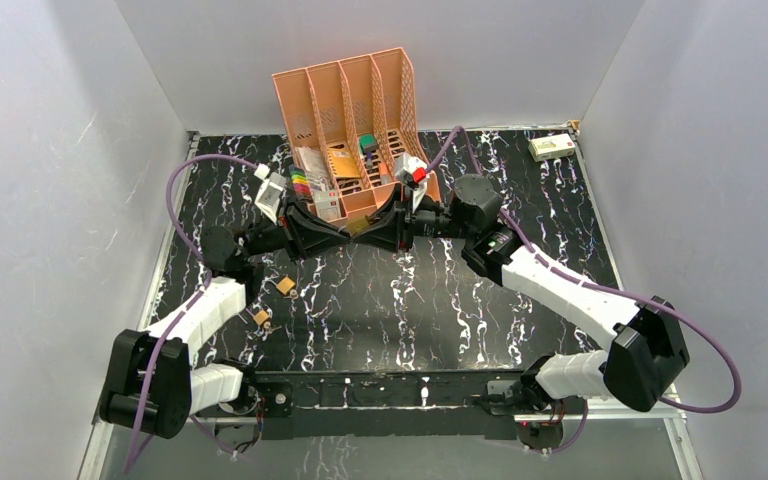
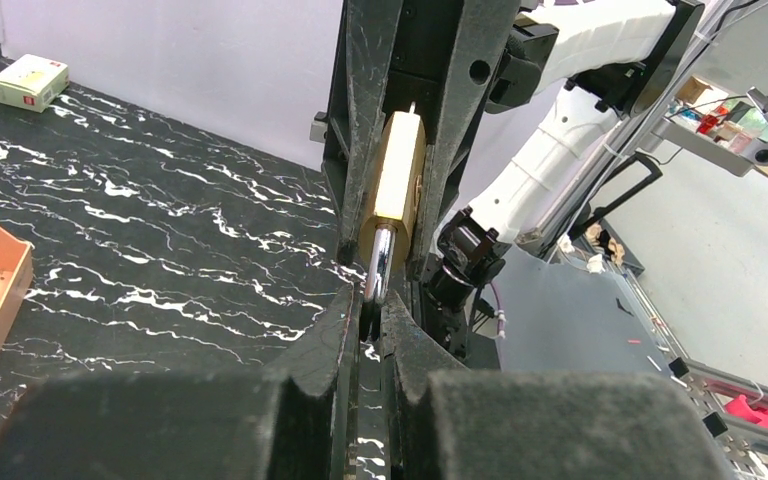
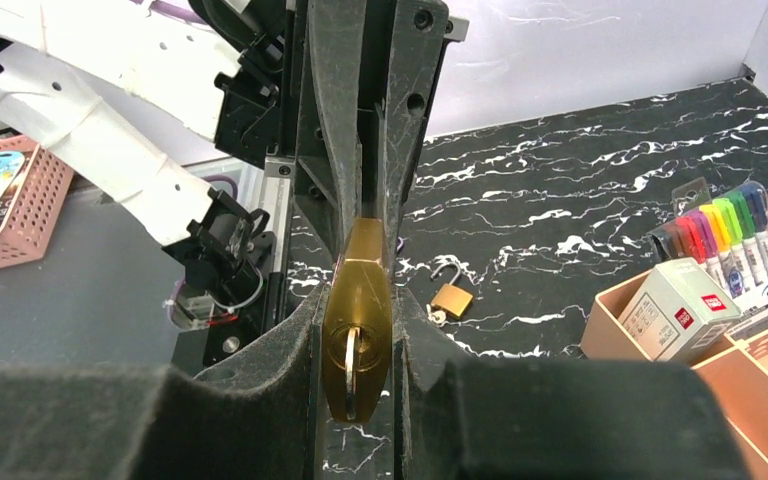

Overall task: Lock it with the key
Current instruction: Lock the lock.

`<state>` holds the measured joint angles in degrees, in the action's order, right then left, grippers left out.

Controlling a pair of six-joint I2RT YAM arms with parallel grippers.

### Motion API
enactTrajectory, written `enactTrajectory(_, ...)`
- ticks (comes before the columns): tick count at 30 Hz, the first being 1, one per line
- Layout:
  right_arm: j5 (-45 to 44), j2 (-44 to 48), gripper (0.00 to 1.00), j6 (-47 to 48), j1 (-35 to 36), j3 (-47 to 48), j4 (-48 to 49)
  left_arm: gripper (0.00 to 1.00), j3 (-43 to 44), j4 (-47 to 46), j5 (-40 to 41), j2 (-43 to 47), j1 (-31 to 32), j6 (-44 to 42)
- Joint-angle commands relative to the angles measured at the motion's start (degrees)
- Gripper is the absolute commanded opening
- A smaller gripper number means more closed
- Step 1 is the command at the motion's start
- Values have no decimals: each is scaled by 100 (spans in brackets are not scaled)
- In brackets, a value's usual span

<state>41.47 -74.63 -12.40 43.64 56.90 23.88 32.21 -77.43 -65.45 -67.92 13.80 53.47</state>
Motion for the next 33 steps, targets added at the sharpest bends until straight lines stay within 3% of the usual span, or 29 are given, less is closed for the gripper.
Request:
enactTrajectory(1, 684, -88, 0, 230, 133, -189, -1227, 0, 270, -624, 1166, 394, -71, 86)
enactTrajectory(33, 667, 168, 0, 368, -181, 436, -1437, 0, 225, -449, 1093, 236, -88, -122)
